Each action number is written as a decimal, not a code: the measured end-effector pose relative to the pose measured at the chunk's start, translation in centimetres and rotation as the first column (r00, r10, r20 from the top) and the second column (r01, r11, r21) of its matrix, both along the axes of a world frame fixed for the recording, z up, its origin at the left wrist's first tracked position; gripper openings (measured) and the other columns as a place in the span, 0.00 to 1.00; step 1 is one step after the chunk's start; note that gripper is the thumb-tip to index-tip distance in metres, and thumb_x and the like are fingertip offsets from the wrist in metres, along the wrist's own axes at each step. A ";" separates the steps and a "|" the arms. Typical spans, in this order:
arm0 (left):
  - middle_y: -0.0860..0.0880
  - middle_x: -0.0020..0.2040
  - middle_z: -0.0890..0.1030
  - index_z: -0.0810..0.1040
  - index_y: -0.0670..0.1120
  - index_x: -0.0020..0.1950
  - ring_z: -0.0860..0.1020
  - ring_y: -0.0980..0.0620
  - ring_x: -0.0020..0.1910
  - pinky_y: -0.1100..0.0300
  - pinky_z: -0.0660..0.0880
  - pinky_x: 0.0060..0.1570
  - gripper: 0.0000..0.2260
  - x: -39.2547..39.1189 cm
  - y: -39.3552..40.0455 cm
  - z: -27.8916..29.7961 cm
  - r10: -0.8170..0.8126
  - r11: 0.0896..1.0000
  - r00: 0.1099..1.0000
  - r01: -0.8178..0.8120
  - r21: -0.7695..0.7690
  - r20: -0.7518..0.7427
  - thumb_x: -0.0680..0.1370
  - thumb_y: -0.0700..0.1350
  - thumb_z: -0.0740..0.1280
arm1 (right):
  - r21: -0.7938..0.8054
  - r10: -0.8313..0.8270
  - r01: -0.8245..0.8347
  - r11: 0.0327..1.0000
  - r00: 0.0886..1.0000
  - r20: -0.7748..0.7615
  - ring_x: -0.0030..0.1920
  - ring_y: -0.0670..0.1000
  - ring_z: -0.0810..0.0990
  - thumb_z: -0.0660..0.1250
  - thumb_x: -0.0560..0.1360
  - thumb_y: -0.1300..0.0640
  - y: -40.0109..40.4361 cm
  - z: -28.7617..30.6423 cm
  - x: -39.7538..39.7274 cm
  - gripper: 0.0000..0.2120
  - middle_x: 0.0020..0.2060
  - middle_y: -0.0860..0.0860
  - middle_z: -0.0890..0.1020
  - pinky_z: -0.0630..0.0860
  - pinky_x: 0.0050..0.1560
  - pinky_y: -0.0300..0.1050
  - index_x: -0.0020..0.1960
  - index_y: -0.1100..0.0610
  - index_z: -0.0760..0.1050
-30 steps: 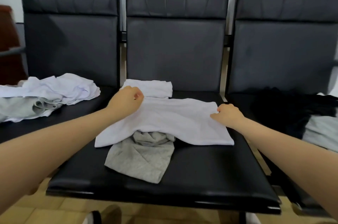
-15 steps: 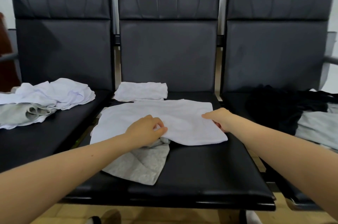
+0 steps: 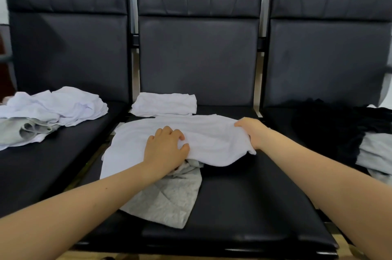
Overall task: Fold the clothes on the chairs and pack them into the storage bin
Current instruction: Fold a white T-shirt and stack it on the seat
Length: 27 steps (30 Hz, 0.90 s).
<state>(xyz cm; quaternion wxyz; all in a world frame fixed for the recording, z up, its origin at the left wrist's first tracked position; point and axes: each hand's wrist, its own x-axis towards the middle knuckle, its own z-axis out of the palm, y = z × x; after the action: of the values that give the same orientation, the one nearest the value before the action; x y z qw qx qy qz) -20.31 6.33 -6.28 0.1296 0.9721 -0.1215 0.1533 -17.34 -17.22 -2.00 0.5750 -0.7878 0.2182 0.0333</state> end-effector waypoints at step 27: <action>0.48 0.42 0.76 0.74 0.49 0.44 0.74 0.48 0.42 0.55 0.69 0.45 0.12 3.0 0.6 2.6 0.055 0.914 0.964 -0.154 -0.376 -0.260 0.75 0.58 0.63 | 0.014 0.223 -0.223 0.975 0.974 -0.041 0.40 0.50 0.78 0.67 0.76 0.51 5.0 -1.7 -2.3 0.19 0.47 0.56 0.80 0.73 0.33 0.40 0.60 0.63 0.73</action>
<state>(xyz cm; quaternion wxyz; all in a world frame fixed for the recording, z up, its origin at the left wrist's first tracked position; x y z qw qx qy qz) -17.35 6.90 -3.69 0.3274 0.9427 -0.0188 0.0606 -19.65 -12.26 -3.72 0.5666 -0.8038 0.1401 0.1152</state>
